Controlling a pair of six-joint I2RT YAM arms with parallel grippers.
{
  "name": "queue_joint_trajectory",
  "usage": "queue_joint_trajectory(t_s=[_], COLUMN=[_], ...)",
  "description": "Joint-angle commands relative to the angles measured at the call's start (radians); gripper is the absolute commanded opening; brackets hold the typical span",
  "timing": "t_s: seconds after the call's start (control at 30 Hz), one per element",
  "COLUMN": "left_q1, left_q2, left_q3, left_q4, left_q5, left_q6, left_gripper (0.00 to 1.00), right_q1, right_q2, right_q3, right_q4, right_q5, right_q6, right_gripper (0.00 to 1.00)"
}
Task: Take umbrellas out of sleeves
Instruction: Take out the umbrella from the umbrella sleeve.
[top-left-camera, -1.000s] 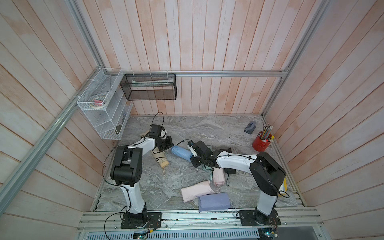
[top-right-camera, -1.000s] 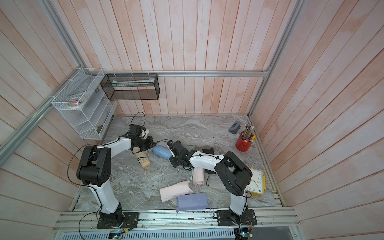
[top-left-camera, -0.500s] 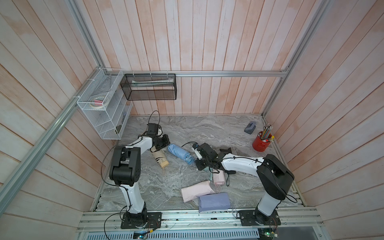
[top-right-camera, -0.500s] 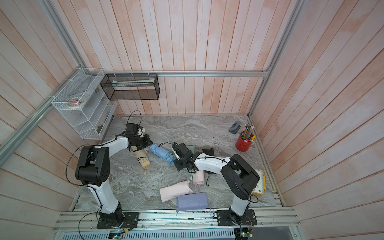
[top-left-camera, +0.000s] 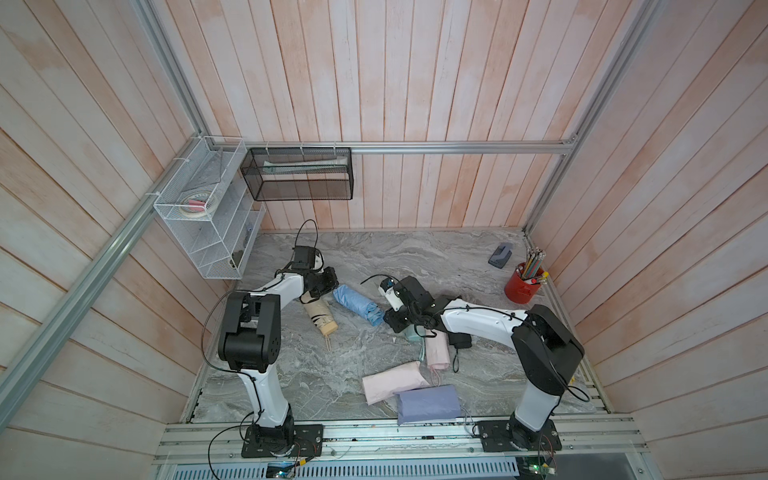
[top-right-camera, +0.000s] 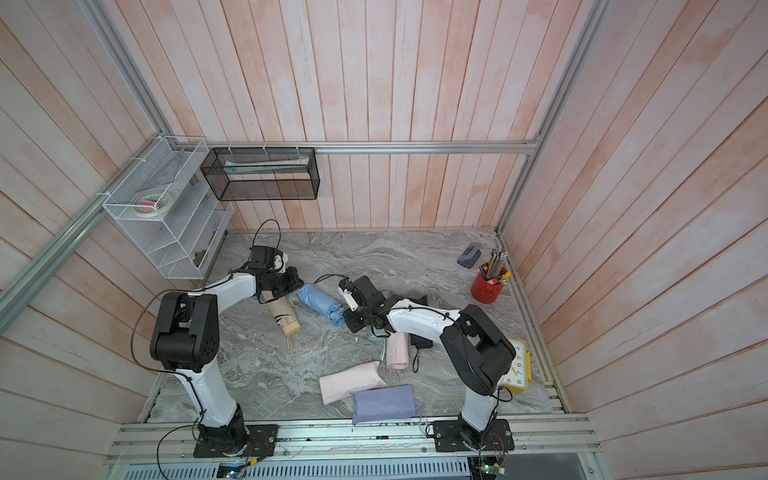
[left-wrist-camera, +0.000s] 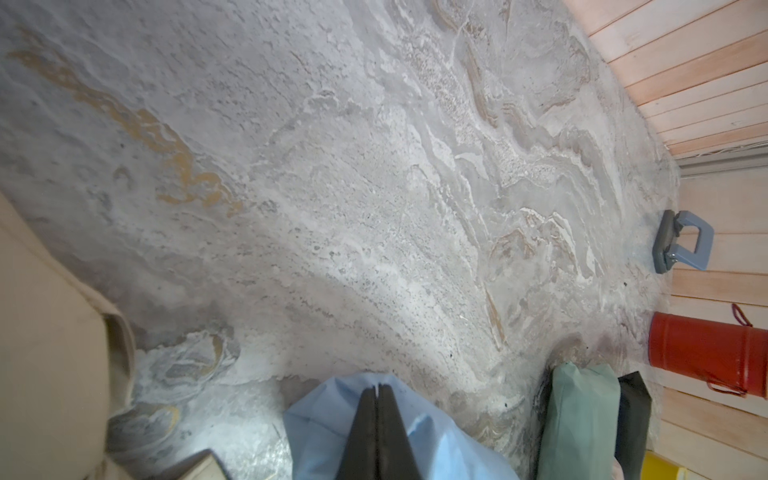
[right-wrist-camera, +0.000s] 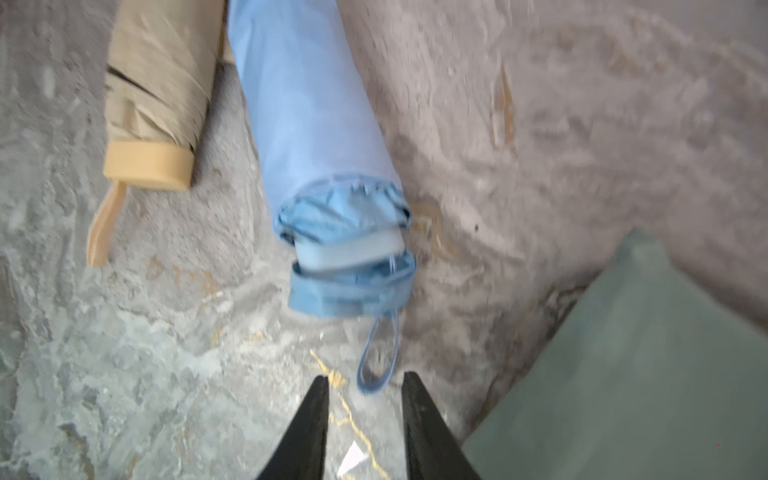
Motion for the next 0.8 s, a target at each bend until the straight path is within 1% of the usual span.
queue_joint_trajectory(t_s=[0.0, 0.07, 0.23, 0.27, 0.3, 0.53, 0.6, 0.77], left_q1=[-0.007, -0.007, -0.010, -0.010, -0.010, -0.010, -0.010, -0.010], left_q2=[-0.014, -0.013, -0.012, -0.012, -0.012, -0.012, -0.010, -0.012], left_q3=[-0.006, -0.010, -0.013, -0.013, -0.013, -0.010, -0.008, -0.009], left_q4=[0.027, 0.030, 0.033, 0.033, 0.032, 0.030, 0.030, 0.026], left_q5=[0.014, 0.018, 0.021, 0.021, 0.022, 0.024, 0.024, 0.022], left_q6=[0.010, 0.008, 0.010, 0.010, 0.009, 0.010, 0.010, 0.010], left_gripper=[0.00, 0.00, 0.00, 0.00, 0.00, 0.00, 0.00, 0.00], right_q1=[-0.027, -0.028, -0.029, -0.029, -0.029, -0.028, -0.028, -0.028], right_q2=[0.074, 0.110, 0.171, 0.179, 0.187, 0.230, 0.239, 0.243], right_q3=[0.086, 0.134, 0.199, 0.208, 0.217, 0.267, 0.280, 0.281], right_q4=[-0.012, -0.035, -0.068, -0.074, -0.075, -0.084, -0.087, -0.074], right_q5=[-0.076, -0.094, -0.112, -0.119, -0.128, -0.169, -0.181, -0.211], right_q6=[-0.045, -0.068, -0.087, -0.087, -0.087, -0.085, -0.087, -0.087], right_gripper=[0.37, 0.40, 0.41, 0.42, 0.45, 0.49, 0.52, 0.53])
